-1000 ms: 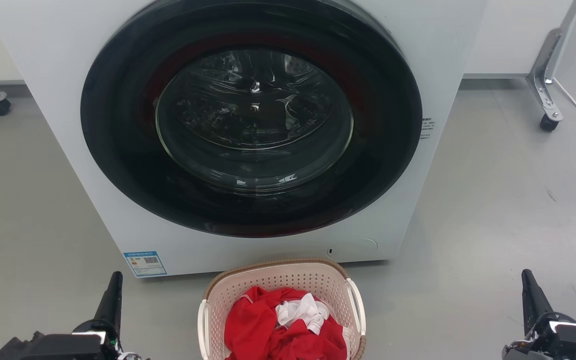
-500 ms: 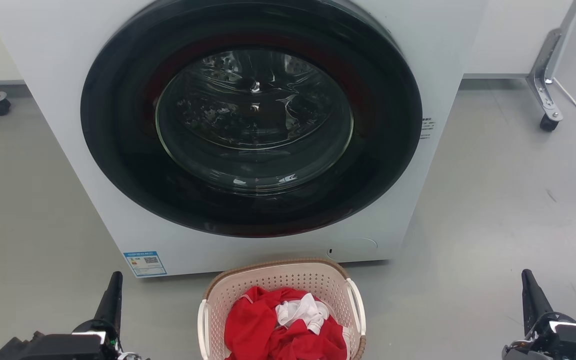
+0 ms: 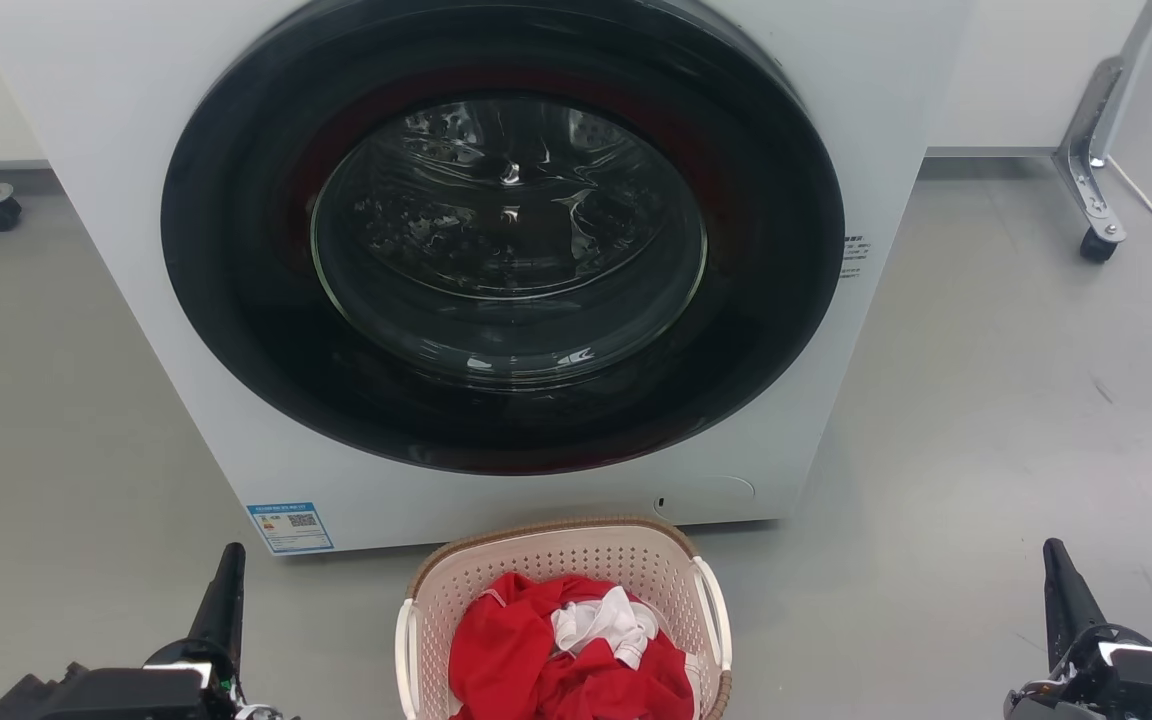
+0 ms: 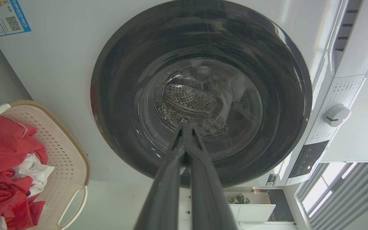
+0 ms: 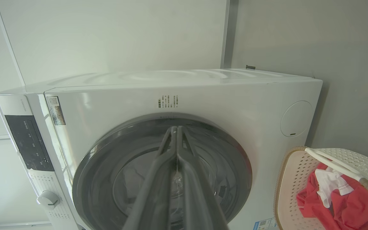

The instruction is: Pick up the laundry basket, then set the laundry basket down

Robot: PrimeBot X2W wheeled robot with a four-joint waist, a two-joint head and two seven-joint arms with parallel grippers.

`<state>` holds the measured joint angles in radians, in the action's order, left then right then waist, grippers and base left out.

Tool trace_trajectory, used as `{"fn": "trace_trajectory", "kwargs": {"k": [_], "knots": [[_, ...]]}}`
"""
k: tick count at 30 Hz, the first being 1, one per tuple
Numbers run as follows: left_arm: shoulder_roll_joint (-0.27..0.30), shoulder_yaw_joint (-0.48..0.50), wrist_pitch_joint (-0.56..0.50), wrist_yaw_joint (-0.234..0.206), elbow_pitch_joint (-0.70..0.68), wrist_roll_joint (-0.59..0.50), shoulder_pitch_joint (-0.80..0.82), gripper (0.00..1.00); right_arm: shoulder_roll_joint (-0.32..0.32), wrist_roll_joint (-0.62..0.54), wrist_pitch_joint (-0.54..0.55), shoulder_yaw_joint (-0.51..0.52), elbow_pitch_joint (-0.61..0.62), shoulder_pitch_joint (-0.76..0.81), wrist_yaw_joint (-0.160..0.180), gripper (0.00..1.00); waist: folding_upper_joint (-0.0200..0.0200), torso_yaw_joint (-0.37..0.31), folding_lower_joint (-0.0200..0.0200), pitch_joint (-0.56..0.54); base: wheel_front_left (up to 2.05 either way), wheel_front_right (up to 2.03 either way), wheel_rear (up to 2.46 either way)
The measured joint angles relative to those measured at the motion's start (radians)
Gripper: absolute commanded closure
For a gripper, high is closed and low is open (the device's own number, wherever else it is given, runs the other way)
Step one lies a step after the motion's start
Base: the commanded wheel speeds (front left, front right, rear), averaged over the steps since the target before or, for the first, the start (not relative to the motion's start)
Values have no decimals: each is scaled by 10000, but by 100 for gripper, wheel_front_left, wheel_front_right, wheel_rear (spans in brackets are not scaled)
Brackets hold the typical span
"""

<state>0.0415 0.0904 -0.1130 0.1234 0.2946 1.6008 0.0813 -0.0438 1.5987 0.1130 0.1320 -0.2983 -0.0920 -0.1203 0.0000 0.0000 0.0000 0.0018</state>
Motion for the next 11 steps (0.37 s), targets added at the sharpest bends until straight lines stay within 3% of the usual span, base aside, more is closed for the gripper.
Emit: {"fn": "trace_trajectory", "kwargs": {"k": [11], "knots": [[0, 0, 0, 0, -2, 0, 0, 100, 0, 0, 0, 0, 2, 0, 0, 100, 0, 0, -1, 1, 0, 0, 0]]}}
